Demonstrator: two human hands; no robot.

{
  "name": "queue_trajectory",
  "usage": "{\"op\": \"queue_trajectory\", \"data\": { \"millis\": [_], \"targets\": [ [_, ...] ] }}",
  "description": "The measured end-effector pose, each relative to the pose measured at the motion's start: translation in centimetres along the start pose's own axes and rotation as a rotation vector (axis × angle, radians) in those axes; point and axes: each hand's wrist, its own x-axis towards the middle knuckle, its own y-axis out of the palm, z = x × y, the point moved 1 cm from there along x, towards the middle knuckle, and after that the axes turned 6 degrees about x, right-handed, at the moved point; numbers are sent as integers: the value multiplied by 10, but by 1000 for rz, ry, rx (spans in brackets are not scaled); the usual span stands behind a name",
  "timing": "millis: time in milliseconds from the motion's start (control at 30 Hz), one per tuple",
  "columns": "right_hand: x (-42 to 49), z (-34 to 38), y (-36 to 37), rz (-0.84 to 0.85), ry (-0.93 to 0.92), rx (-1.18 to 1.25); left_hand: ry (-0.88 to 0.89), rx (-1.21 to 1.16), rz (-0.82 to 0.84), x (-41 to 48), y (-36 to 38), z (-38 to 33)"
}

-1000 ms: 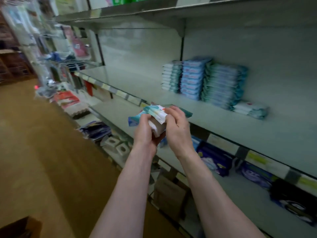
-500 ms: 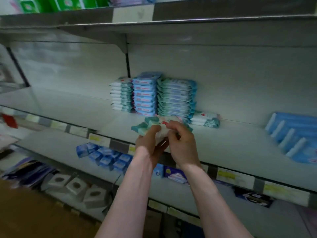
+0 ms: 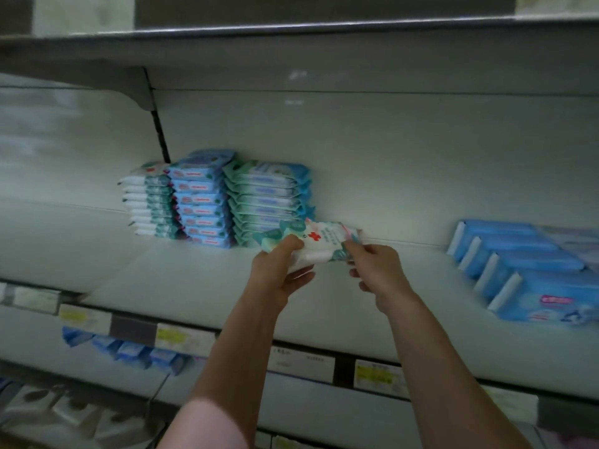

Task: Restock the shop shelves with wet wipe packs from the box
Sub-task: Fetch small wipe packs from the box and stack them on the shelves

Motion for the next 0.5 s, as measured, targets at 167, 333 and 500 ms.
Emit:
{"op": "queue_trajectory", "data": {
  "millis": [167,333,500],
  "targets": [
    [17,-5,-20,115,223,232,55,116,5,19,14,-1],
    [33,-9,-20,66,227,442,170,290,-79,34,18,-9],
    [60,-14,-13,-104,184,548,274,378,-169,42,-1,-16]
  ]
}}
